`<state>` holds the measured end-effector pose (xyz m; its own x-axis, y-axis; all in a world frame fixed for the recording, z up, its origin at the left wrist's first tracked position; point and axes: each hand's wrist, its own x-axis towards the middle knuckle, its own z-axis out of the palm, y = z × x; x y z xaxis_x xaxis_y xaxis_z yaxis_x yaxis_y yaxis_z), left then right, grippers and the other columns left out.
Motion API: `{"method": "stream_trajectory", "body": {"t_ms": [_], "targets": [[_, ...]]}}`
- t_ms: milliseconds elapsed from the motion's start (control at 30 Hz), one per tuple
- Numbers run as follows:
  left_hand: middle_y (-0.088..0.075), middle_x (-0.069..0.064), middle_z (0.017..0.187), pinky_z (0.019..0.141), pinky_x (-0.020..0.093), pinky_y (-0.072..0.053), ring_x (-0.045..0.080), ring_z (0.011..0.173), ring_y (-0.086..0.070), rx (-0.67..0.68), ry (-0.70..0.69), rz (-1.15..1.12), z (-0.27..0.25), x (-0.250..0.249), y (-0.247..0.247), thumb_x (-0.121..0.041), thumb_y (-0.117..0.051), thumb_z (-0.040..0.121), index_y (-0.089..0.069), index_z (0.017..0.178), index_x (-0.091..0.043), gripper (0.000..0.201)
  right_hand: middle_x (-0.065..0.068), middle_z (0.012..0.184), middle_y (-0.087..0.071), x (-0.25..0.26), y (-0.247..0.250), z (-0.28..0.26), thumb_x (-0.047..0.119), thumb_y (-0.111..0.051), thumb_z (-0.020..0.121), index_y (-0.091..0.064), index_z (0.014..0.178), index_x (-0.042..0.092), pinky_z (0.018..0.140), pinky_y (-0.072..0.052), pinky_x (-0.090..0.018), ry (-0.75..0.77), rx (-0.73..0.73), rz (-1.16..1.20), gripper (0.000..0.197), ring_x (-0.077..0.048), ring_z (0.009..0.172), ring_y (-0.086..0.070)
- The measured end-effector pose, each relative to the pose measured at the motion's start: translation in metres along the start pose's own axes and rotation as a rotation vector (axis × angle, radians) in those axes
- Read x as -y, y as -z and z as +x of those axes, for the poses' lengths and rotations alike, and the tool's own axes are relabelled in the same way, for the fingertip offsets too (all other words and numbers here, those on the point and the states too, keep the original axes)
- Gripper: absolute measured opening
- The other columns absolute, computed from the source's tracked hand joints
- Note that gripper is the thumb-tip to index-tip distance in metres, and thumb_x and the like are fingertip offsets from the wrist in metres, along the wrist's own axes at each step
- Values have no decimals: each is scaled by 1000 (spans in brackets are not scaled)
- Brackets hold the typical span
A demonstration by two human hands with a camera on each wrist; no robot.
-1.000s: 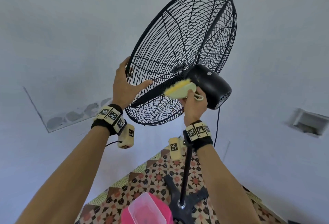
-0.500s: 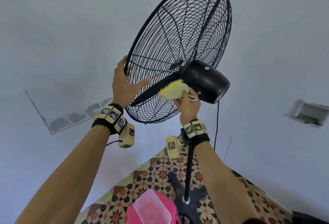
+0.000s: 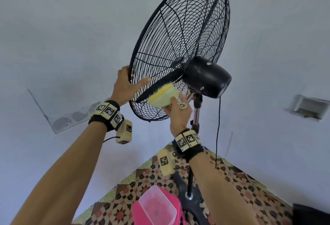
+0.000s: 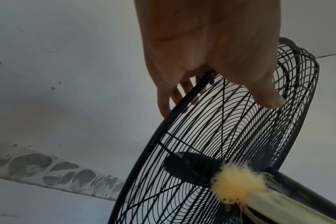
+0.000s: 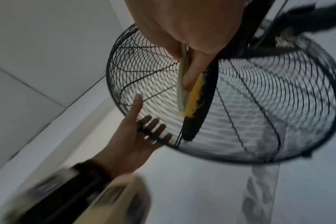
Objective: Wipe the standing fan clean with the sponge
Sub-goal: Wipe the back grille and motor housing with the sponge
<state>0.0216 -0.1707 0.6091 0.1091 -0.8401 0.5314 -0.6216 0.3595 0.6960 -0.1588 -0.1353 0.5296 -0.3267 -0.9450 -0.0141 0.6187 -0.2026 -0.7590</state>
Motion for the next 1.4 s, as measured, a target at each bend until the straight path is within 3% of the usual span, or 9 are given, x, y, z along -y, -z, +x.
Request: {"method": "stream_trajectory", "body": {"t_ms": [133, 267, 367, 500, 700, 933, 1067, 1267, 1400], "targets": [[-49, -3, 129, 100, 34, -46, 13, 115, -55, 31, 2, -10, 3, -1, 2, -72, -79, 75, -44, 140, -23, 89, -19, 123, -67, -11, 10, -16, 3, -64, 97, -66, 126, 17, 64, -62, -29, -9, 46, -28, 32, -39, 110, -68], [-48, -3, 130, 96, 30, -44, 11, 114, -54, 49, -18, -11, 3, -10, 1, -65, -81, 77, -43, 141, -20, 87, -18, 124, -67, 5, 9, 1, 5, -63, 99, -59, 141, 11, 68, -63, -30, 35, -75, 82, 43, -35, 111, -69], [-48, -2, 130, 94, 28, -42, 11, 114, -52, 42, -8, -13, 0, -7, 3, -65, -81, 78, -42, 141, -21, 86, -19, 128, -65, -7, 1, -12, 5, -63, 99, -58, 142, 15, 69, -63, -32, 31, -15, 65, 44, -39, 112, -68], [-47, -2, 130, 98, 32, -45, 11, 116, -53, 50, 7, -25, -1, -5, 5, -67, -81, 77, -42, 140, -21, 87, -18, 119, -70, -27, 14, -29, 7, -65, 97, -68, 131, 19, 71, -63, -35, 9, 107, -73, 35, -36, 103, -71], [-47, -2, 132, 98, 32, -44, 12, 117, -52, 58, -17, -4, -1, -11, 2, -68, -80, 76, -42, 139, -21, 88, -18, 127, -67, -3, 10, -4, 8, -65, 99, -59, 142, 13, 71, -63, -34, 28, -81, 73, 44, -31, 104, -72], [-47, -3, 132, 98, 30, -42, 12, 118, -52, 55, 2, -13, -3, -6, 5, -69, -80, 76, -41, 140, -22, 89, -19, 116, -70, -24, 11, -25, 4, -66, 96, -70, 125, 12, 64, -62, -29, 33, -1, -57, 31, -35, 104, -70], [-47, -3, 131, 98, 31, -44, 12, 118, -53, 58, -10, -3, -1, -10, 3, -67, -81, 77, -42, 139, -21, 87, -16, 122, -68, -4, 10, 1, 5, -65, 97, -66, 129, 10, 68, -63, -33, 49, -125, 48, 33, -33, 110, -69], [-48, -3, 131, 100, 35, -45, 15, 118, -53, 49, 6, -5, -1, -3, 6, -69, -80, 76, -42, 136, -21, 86, -21, 116, -70, -22, 7, -19, 3, -66, 94, -69, 128, 11, 65, -62, -31, 0, -5, -60, 34, -36, 102, -71], [-48, -3, 129, 98, 34, -47, 14, 116, -55, 67, -18, -1, 0, -5, 5, -69, -80, 75, -42, 131, -23, 82, -18, 118, -70, -3, 13, -3, 3, -65, 95, -68, 129, 9, 64, -61, -29, 43, -84, 6, 35, -28, 97, -72]]}}
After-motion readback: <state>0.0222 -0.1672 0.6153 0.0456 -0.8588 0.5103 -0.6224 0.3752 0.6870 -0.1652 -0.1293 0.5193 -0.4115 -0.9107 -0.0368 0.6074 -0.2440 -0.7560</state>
